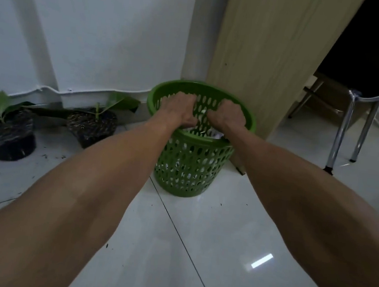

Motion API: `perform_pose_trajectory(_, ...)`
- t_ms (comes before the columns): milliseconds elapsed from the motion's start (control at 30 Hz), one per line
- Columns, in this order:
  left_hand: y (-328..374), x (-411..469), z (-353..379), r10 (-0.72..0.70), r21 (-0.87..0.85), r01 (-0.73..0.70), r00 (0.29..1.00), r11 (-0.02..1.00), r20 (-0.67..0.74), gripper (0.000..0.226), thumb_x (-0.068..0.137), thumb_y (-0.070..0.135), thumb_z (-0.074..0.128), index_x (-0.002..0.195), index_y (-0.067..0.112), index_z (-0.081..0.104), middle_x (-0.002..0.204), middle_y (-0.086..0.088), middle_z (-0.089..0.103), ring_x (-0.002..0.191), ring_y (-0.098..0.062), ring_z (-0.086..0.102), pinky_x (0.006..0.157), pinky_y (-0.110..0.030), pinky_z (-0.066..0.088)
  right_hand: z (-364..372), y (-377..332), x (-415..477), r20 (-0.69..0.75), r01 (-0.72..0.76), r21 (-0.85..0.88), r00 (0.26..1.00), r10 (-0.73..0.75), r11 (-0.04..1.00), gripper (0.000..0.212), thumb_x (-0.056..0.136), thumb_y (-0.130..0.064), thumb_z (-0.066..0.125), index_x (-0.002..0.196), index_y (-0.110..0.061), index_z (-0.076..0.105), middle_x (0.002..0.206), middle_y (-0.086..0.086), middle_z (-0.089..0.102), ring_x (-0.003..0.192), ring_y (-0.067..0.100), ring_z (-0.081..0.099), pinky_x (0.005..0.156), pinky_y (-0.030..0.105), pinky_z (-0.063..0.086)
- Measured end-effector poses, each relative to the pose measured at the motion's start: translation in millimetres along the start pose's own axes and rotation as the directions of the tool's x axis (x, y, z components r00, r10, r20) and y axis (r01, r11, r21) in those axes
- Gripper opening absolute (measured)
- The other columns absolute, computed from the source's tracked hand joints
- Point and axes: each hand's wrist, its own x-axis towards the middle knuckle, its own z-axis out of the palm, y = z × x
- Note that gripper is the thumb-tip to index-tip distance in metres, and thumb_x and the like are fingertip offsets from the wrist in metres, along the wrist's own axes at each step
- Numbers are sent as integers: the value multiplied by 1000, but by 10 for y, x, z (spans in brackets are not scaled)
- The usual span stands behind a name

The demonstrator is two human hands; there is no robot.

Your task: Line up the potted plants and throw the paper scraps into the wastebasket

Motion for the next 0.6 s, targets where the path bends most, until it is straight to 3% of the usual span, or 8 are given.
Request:
perform_pose_trajectory(133,-4,-11,-17,7,56,-5,999,998,-37,41,82,37,71,121,25,63,108,-1,68,107,-27,61,103,-54,37,-28,44,-4,-8,1,31,1000,-1,1000,17,93,-29,59,92,-13,57,89,5,61,80,22,61,75,37,55)
perform_pose_trajectory(300,-13,-88,-30,-8,59,21,976,998,-216,20,89,20,65,106,22,75,102,-3,74,97,-26,66,92,-45,44,-40,16,-100,-58,51,-16,997,-52,999,16,96,-17,53,96,-9,66,91,8,68,81,25,66,78,42,59)
perform_pose_trajectory(367,-57,-137,-55,-8,50,22,964,999,-265,22,90,15,62,108,19,75,104,-5,75,99,-27,67,93,-43,46,-64,-14,-163,-44,97,-7,994,-97,995,16,95,-14,50,103,-12,64,93,5,66,87,25,65,84,45,57)
perform_pose_trajectory(467,-146,-262,-169,-37,-20,33,970,999,-239,38,90,11,58,126,20,67,121,-6,69,116,-29,60,103,-45,38,-78,-58,-256,-24,129,59,992,-128,990,21,96,-17,48,111,-14,62,95,4,63,93,25,64,90,49,54)
perform_pose_trajectory(600,-399,-543,-550,-138,20,147,959,989,-246,30,92,18,52,117,21,69,122,-5,69,117,-28,60,108,-51,30,-78,-331,-329,-91,190,122,980,-179,974,29,100,-27,43,113,-11,63,106,11,69,97,30,65,89,45,54)
